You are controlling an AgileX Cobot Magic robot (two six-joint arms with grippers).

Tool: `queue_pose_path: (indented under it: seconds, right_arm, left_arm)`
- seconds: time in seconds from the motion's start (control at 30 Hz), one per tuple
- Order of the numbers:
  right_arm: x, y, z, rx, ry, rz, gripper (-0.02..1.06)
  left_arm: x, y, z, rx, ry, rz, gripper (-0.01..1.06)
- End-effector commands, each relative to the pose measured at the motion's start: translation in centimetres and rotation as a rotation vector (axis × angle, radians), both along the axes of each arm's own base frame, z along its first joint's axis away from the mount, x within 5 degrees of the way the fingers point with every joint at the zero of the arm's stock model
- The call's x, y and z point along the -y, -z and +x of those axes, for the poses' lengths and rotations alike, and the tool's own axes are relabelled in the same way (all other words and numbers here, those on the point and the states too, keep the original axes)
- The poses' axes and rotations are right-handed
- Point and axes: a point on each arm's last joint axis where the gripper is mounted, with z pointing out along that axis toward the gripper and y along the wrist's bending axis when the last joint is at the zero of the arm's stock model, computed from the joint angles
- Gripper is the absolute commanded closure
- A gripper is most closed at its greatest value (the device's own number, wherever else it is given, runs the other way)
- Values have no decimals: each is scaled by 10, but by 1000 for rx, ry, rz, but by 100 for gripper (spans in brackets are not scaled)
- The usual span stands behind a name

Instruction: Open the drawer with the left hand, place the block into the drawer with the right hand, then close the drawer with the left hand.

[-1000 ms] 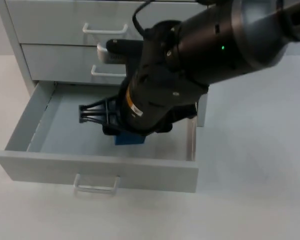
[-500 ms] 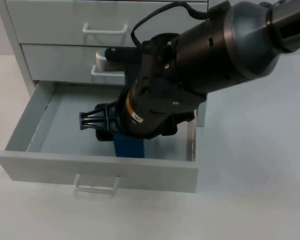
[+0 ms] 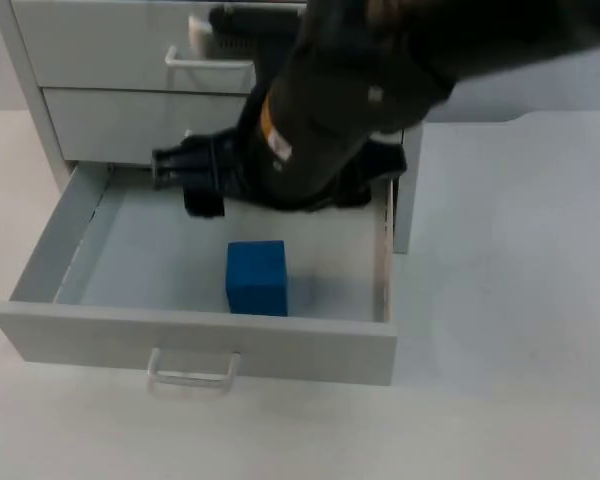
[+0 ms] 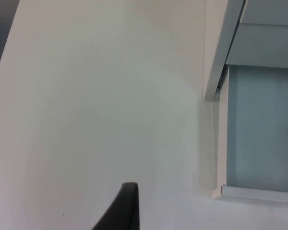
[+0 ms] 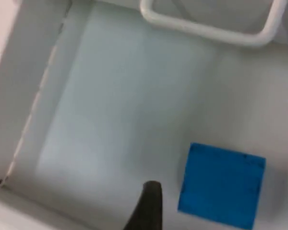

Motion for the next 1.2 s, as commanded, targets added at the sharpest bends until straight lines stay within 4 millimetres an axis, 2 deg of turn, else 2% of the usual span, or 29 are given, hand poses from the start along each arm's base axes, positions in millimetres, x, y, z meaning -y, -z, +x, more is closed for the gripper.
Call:
queue_pose_path:
  seconds: [0.0, 0.07, 0.27, 0.6, 1.03, 1.17]
  right_arm:
    - [3, -17, -9, -28, -38, -20, 29]
    - [7, -27, -16, -65, -91, -54, 29]
    - [16, -37, -33, -171, -216, -138, 29]
    - [49, -51, -60, -170, -272, -141, 29]
    - [82, -46, -83, -194, -286, -160, 29]
    - [109, -42, -79, -213, -235, -176, 29]
  left_arm:
    - [0, -3, 0, 26, -2, -4, 0]
    - [0, -3, -1, 24, -2, -4, 0]
    - [0, -3, -1, 24, -2, -4, 0]
    - [0, -3, -1, 24, -2, -4, 0]
    - [0, -3, -1, 24, -2, -6, 0]
    - [0, -3, -1, 24, -2, -6, 0]
